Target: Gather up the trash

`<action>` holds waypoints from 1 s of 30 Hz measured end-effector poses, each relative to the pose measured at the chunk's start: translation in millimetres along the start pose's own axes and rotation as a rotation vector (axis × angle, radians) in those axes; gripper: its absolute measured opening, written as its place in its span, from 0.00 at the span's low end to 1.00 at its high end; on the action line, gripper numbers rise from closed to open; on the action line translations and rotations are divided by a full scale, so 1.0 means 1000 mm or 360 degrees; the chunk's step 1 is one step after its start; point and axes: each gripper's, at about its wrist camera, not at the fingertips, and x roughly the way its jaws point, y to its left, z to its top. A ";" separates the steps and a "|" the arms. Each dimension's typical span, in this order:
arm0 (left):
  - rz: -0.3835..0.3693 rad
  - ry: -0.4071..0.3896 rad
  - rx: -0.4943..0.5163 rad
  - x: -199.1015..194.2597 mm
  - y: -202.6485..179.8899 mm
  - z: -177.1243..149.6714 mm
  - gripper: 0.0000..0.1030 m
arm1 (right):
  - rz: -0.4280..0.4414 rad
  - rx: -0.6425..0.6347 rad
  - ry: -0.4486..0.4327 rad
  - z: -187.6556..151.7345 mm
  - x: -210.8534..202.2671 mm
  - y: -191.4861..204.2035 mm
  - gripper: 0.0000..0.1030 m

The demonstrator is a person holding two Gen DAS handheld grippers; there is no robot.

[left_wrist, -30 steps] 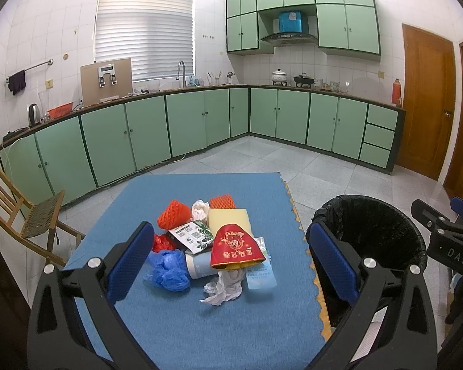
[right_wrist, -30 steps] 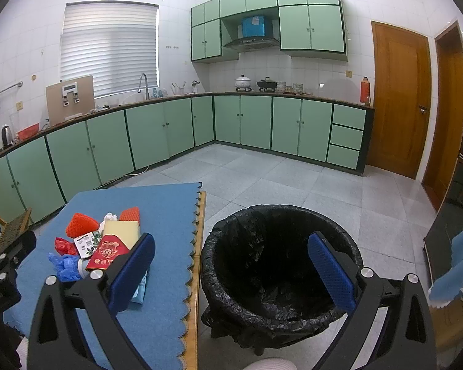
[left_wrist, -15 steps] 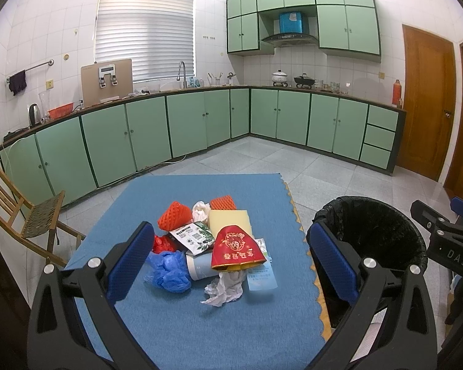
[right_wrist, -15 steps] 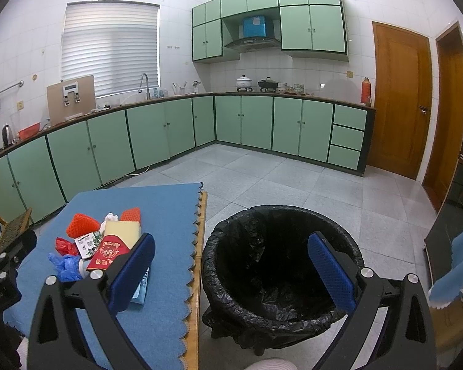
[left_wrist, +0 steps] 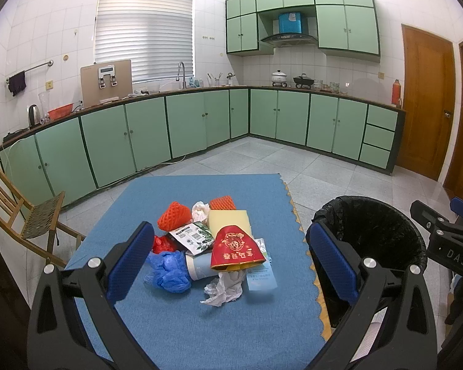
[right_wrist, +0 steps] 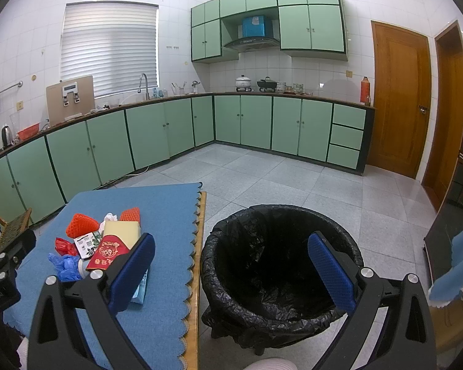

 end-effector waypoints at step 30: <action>0.0001 -0.0002 -0.0002 -0.001 0.001 0.002 0.95 | -0.0001 0.0001 0.0002 -0.001 0.001 0.000 0.94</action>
